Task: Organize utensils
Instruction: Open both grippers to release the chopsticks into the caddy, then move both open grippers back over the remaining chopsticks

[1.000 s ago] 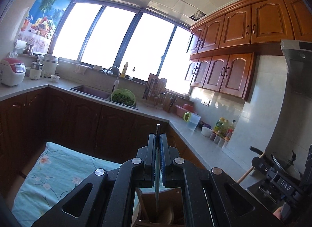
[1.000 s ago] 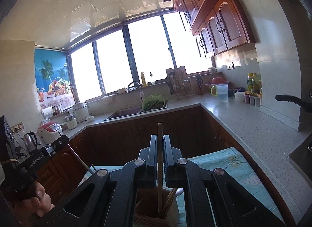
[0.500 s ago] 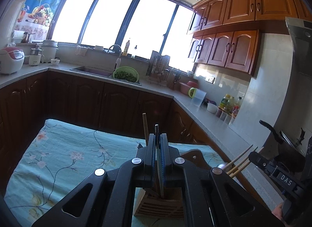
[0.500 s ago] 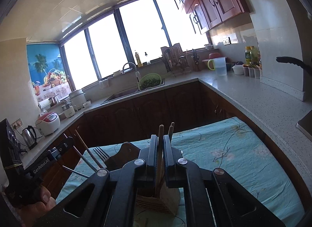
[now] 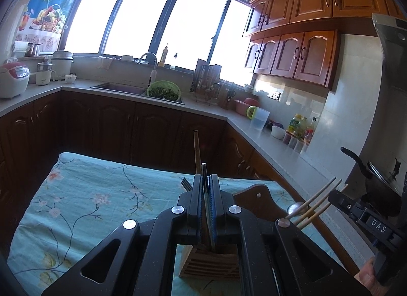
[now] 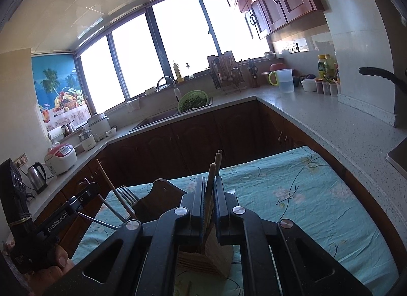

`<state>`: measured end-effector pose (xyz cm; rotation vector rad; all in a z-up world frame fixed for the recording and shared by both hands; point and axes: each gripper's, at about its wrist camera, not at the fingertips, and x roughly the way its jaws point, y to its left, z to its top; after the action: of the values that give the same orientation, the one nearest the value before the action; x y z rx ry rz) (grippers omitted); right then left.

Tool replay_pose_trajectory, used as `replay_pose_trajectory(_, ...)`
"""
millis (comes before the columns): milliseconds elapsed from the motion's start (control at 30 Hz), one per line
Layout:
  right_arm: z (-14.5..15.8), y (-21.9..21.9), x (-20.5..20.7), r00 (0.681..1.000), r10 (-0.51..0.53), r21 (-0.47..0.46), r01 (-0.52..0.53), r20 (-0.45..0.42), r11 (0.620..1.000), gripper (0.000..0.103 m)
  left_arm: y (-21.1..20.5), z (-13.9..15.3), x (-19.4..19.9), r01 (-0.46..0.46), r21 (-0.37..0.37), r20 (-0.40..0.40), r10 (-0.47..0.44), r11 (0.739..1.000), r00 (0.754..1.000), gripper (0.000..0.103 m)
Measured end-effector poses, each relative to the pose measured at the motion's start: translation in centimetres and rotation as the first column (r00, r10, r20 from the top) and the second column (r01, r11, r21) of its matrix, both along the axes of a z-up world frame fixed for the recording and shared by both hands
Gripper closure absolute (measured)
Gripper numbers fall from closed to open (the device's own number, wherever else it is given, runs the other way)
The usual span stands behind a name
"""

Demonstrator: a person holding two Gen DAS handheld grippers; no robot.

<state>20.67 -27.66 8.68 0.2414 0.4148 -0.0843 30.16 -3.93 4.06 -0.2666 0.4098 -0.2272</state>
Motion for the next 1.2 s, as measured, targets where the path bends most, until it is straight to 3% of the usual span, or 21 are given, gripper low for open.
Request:
replay_pose_trajectory(167,0.2,-0.4,-0.3,1.0,0.006,0.037,-0.006,0.001,0.999,0.089,0.3,0.4,-0.4,0.012,-0.014,-0.019,-0.013,1.0,1.0,0.095)
replay_pose_trajectory(200,0.3,-0.6,-0.6,1.0,0.007,0.047,-0.007,0.01,0.999,0.079,0.4,0.6,-0.6,0.012,-0.016,-0.015,-0.012,1.0,1.0,0.091)
replay_pose_trajectory(233,0.6,-0.8,-1.0,1.0,0.006,0.057,-0.007,0.023,0.998,0.059,0.6,0.8,-0.9,0.007,-0.019,-0.008,-0.007,1.0,1.0,0.081)
replay_pose_trajectory(267,0.9,-0.9,-1.4,0.999,0.005,0.064,-0.008,0.04,0.998,0.05,0.7,1.0,-1.3,0.0,-0.025,0.001,0.0,1.0,1.0,0.071)
replay_pose_trajectory(300,1.2,-0.9,-1.9,0.998,0.003,0.069,-0.007,0.058,0.998,0.041,0.9,1.2,-1.7,-0.003,-0.029,0.009,0.003,1.0,1.0,0.068)
replay_pose_trajectory(367,1.8,-1.1,-2.8,0.996,0.0,0.083,-0.007,0.087,0.996,0.032,1.3,1.7,-2.5,-0.014,-0.032,0.017,0.015,0.999,1.0,0.057)
replay_pose_trajectory(433,2.3,-1.3,-3.9,0.993,-0.003,0.099,-0.009,0.12,0.995,0.012,1.8,2.1,-3.6,-0.03,-0.04,0.027,0.031,0.999,0.999,0.043)
replay_pose_trajectory(500,2.6,-1.4,-5.1,0.99,-0.009,0.1,-0.006,0.144,0.995,0.004,2.2,2.1,-4.9,-0.04,-0.047,0.034,0.041,0.998,0.999,0.035)
replay_pose_trajectory(567,2.8,-1.3,-5.9,0.989,-0.011,0.096,-0.003,0.15,0.995,0.003,2.5,1.9,-6.4,-0.051,-0.045,0.038,0.052,0.998,0.998,0.027)
replay_pose_trajectory(667,2.2,-1.4,-7.3,0.99,-0.015,0.114,-0.001,0.139,0.993,0.002,2.7,1.5,-8.5,-0.06,-0.033,0.031,0.061,0.998,0.998,0.022)
replay_pose_trajectory(1200,-5.0,-2.5,-13.4,0.997,-0.053,0.203,0.062,-0.047,0.977,0.002,1.9,-2.5,-16.3,-0.032,0.03,-0.148,0.036,0.999,0.988,0.019)
